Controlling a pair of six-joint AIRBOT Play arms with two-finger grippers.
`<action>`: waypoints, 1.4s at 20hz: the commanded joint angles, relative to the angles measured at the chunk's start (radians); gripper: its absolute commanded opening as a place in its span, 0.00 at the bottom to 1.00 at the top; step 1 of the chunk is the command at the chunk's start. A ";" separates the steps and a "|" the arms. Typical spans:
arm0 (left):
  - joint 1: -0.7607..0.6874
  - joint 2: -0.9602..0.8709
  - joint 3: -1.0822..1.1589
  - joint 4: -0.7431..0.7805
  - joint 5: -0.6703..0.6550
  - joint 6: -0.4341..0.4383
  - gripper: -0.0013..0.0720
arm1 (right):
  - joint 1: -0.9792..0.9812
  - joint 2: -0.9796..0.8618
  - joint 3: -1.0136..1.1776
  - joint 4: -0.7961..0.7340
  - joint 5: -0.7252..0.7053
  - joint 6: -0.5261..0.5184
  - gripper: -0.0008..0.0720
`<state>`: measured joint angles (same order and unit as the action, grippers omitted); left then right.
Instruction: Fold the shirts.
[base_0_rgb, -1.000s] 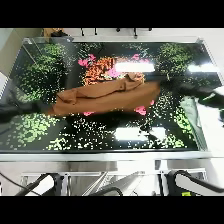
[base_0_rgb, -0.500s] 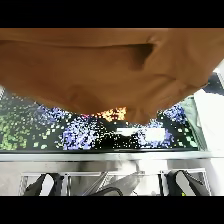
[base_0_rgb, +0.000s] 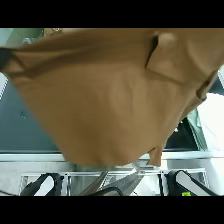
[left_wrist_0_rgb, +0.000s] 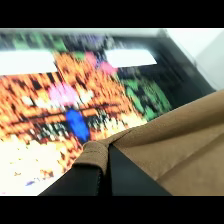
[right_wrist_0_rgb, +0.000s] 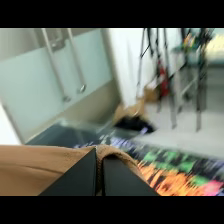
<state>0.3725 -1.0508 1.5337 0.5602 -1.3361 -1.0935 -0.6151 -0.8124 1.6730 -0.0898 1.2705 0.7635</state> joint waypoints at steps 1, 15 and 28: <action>-0.176 -0.211 -0.105 0.154 0.125 0.037 0.03 | 0.131 -0.185 -0.166 -0.122 0.019 -0.008 0.05; -0.193 -0.895 0.336 0.251 0.198 0.036 0.04 | 0.311 -0.758 -0.071 -0.272 -0.303 -0.078 0.04; -0.237 -1.012 0.391 0.436 0.162 -0.003 0.04 | 0.387 -0.763 -0.185 -0.587 -0.347 0.031 0.04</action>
<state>0.1383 -2.0521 1.9221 0.9798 -1.1687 -1.0962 -0.2462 -1.5688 1.4979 -0.6624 0.9581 0.7937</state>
